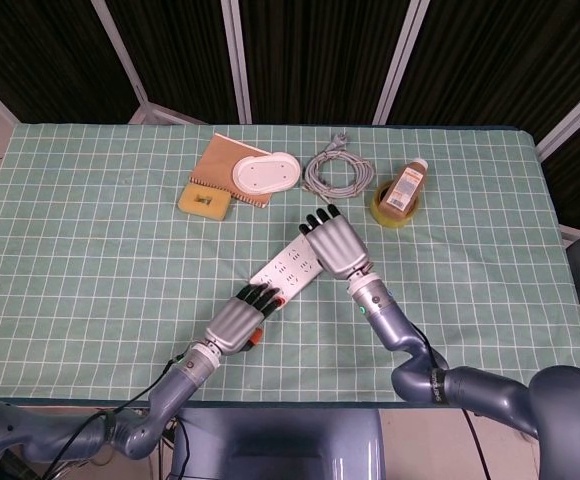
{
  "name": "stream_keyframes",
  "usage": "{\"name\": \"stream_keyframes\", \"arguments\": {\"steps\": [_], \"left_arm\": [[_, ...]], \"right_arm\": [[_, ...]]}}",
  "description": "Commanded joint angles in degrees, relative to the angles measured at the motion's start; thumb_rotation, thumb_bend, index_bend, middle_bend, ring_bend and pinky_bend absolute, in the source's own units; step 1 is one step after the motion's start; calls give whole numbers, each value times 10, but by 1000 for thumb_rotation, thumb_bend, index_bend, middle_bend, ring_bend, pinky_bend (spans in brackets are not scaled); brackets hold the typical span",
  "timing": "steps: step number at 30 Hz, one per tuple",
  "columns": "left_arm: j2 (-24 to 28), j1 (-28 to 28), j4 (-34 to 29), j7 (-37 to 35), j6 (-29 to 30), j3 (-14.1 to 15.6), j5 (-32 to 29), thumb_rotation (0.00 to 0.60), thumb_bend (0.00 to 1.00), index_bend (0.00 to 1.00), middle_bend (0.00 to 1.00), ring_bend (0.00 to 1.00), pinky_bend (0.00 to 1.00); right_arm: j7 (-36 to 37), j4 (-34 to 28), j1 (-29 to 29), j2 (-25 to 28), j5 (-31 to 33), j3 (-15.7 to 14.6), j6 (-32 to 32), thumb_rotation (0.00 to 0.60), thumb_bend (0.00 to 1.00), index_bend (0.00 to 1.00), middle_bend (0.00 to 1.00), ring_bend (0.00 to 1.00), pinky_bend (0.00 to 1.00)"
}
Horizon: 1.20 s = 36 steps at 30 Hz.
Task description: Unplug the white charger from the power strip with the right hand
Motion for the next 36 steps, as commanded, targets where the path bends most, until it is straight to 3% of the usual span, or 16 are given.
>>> {"name": "stream_keyframes", "arguments": {"steps": [1, 5, 10, 12, 16, 20, 28, 33, 36], "left_arm": [[16, 7, -20, -25, 34, -25, 20, 600, 456, 146, 82, 12, 150], [39, 14, -45, -57, 71, -52, 42, 600, 430, 143, 80, 12, 149], [91, 31, -90, -84, 110, -73, 63, 600, 393, 141, 80, 12, 145], [114, 42, -109, -93, 125, -74, 72, 600, 370, 141, 80, 12, 144], [161, 72, -143, -110, 157, -61, 94, 600, 322, 139, 78, 12, 136], [202, 110, -166, -132, 191, -35, 115, 600, 310, 137, 78, 11, 132], [254, 191, -171, -190, 262, 28, 155, 600, 294, 134, 77, 11, 126], [274, 238, -152, -227, 307, 58, 177, 600, 208, 123, 66, 10, 120], [285, 263, -140, -248, 331, 71, 187, 600, 135, 100, 47, 5, 106]], "right_arm": [[-16, -29, -15, 24, 2, 1, 22, 600, 724, 670, 368, 281, 270], [-35, -65, -34, 54, 8, -4, 45, 600, 723, 656, 363, 250, 247], [-63, -114, -65, 92, 25, -17, 73, 600, 725, 563, 303, 188, 193], [-72, -131, -78, 103, 33, -24, 81, 600, 684, 479, 249, 142, 150], [-99, -155, -103, 119, 58, -42, 97, 600, 475, 183, 104, 16, 55], [-127, -175, -125, 124, 91, -54, 118, 600, 432, 30, 30, 0, 8], [-141, -179, -162, 119, 99, -82, 161, 600, 405, 0, 0, 0, 0], [-59, -202, -212, 133, 54, -106, 206, 600, 394, 0, 0, 0, 0], [15, -210, -255, 149, 4, -135, 243, 600, 326, 0, 0, 0, 0]]}}
